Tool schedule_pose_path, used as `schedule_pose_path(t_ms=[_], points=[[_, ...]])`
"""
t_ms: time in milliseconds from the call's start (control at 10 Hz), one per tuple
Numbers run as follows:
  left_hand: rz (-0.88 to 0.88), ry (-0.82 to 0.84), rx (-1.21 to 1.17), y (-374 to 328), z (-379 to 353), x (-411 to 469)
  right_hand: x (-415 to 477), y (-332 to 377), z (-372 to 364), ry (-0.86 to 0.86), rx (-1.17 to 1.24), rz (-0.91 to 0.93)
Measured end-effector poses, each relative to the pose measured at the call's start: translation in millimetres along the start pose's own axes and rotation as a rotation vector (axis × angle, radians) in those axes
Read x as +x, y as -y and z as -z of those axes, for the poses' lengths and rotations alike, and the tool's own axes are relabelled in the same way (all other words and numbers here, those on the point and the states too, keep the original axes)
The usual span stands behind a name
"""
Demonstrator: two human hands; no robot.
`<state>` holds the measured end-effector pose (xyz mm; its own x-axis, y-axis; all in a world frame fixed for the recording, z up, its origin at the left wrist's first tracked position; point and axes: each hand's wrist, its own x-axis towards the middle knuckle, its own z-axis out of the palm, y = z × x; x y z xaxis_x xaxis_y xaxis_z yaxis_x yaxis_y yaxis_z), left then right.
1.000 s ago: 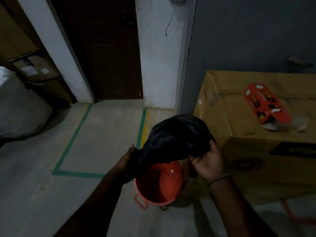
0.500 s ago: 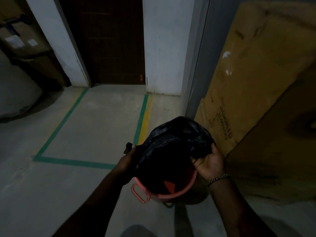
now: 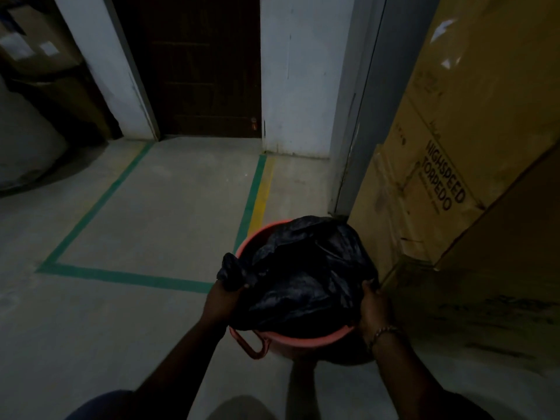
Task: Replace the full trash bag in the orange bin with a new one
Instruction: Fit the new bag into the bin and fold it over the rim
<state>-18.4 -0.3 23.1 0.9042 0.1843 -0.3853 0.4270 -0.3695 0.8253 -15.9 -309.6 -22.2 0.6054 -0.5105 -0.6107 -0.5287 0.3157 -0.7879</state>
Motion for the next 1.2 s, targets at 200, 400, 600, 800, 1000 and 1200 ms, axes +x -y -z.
schedule_pose_path(t_ms=[200,400,600,800,1000,1200], points=[[0.113,0.002,0.078,17.1,-9.0,19.1,-26.4,9.7,1.8,-0.096,-0.641,0.295],[-0.005,-0.02,0.172,23.9,-17.8,38.2,-9.8,4.1,-11.2,-0.014,-0.673,0.318],[0.008,-0.155,-0.35,6.6,-5.6,64.6,-13.7,33.6,-37.2,-0.023,-0.641,0.521],[0.017,-0.213,-0.697,4.3,2.1,80.7,-7.7,50.1,-60.5,-0.061,-0.62,0.567],[-0.055,-0.458,-0.497,-4.7,-16.2,89.8,-19.5,64.1,-76.0,-0.06,-0.474,0.472],[-0.708,-0.72,0.265,-25.4,-42.4,59.8,-27.4,73.8,-84.1,-0.042,-0.417,0.48]])
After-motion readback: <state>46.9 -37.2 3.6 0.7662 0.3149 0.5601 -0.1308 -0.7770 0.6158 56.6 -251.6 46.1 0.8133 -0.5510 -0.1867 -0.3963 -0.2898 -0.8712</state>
